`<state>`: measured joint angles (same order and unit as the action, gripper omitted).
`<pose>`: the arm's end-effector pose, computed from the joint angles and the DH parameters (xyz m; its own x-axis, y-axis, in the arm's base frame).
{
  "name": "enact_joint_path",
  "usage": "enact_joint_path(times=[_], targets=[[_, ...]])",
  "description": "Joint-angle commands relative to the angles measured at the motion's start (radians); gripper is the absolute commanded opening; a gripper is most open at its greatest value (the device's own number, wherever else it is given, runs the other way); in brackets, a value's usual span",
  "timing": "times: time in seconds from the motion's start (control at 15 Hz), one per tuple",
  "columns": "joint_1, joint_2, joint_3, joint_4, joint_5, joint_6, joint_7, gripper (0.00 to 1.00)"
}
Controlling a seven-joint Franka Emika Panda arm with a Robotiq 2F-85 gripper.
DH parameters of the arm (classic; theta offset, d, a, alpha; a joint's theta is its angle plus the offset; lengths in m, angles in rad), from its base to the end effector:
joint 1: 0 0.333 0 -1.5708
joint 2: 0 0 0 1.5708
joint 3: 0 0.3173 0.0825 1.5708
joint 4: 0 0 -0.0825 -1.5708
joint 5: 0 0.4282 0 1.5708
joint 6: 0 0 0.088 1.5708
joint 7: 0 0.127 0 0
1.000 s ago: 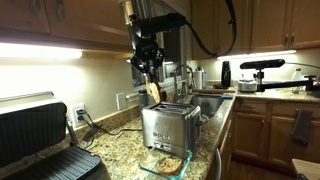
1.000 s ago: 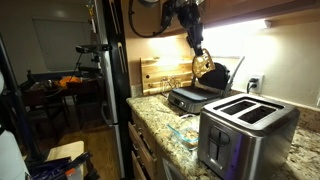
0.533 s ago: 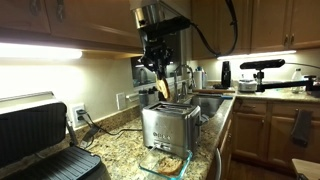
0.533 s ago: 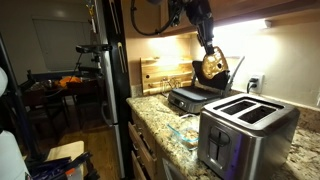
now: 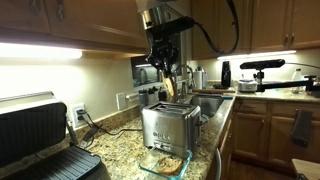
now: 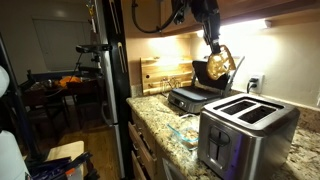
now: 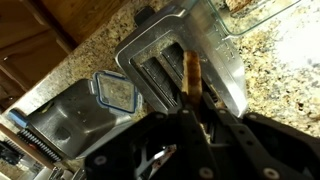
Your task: Put a slice of bread in the toaster
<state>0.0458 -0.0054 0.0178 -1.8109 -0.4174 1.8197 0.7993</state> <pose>0.6096 -0.0023 0.5141 0.7970 -0.5361 0.2783 -0.6012 -0.7486 0.2795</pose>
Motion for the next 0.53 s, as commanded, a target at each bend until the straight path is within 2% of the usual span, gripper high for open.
enact_joint_path(times=[0.0,0.47], targets=[[-0.015,-0.073,-0.003,-0.057,0.03,0.008,-0.073,0.04],[-0.028,-0.098,-0.012,-0.063,0.099,0.012,-0.262,0.04]])
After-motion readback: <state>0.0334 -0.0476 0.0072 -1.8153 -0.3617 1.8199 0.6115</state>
